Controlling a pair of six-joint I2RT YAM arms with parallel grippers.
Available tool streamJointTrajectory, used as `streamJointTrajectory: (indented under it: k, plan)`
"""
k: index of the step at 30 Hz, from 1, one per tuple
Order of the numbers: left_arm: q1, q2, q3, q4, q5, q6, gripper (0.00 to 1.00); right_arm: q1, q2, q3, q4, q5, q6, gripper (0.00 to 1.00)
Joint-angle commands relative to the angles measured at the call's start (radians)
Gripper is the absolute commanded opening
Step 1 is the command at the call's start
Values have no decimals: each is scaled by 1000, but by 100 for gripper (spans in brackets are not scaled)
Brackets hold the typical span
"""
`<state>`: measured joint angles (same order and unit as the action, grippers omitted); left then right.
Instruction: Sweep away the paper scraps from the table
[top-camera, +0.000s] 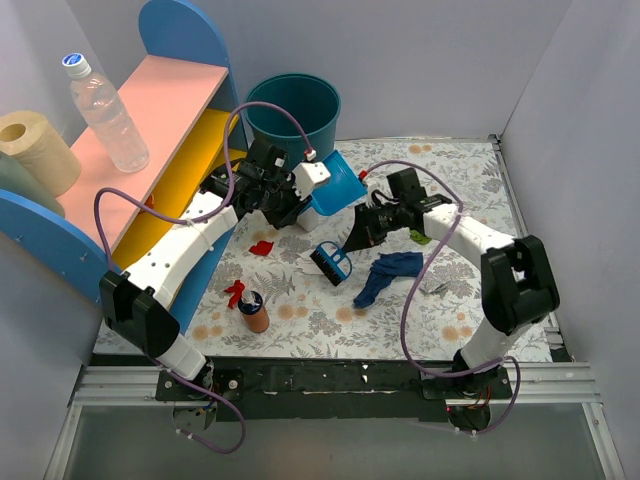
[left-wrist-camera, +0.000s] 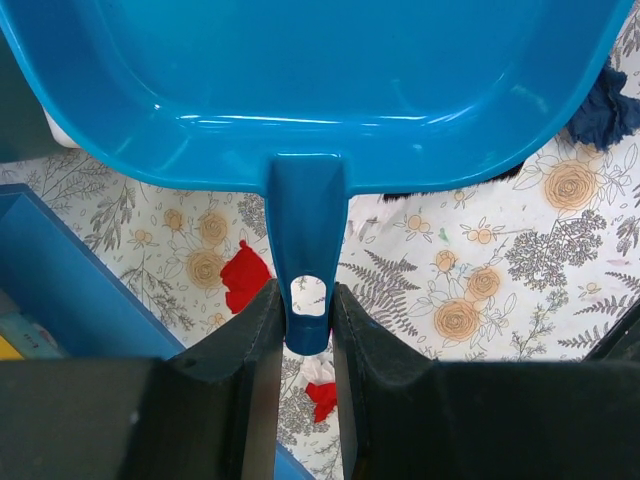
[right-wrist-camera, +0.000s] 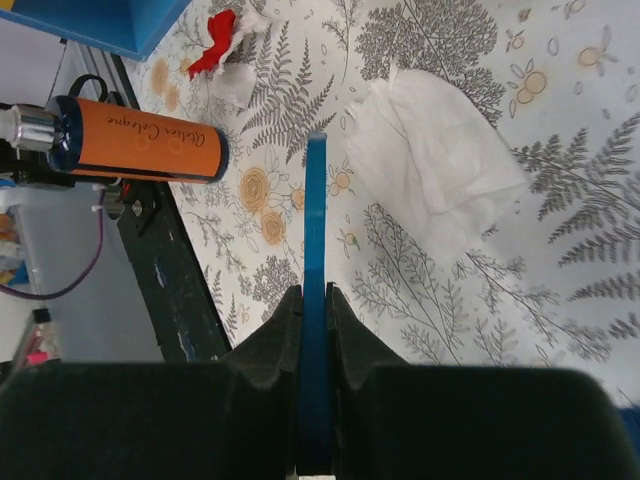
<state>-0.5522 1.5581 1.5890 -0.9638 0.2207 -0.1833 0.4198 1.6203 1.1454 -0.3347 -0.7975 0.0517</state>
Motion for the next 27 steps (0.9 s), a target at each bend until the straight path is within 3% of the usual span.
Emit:
streamJointTrajectory:
  k: [1,8,14,19,27]
  plan:
    - [-6,-50,22,13,-33,-16,0,34,99,74,91,-40,115,1]
    - [-18,-82,-24,-13,-53,7,0,27,122,76,-4,252,148,1]
    - [-41,-76,-64,-56,-53,45,0,-70,24,-32,-65,331,114,1]
    - [-54,-30,-52,-104,-53,61,0,-164,-63,-99,-101,314,9,1]
    - [-61,8,-40,-144,-70,80,0,-180,-200,-18,-150,274,-118,1]
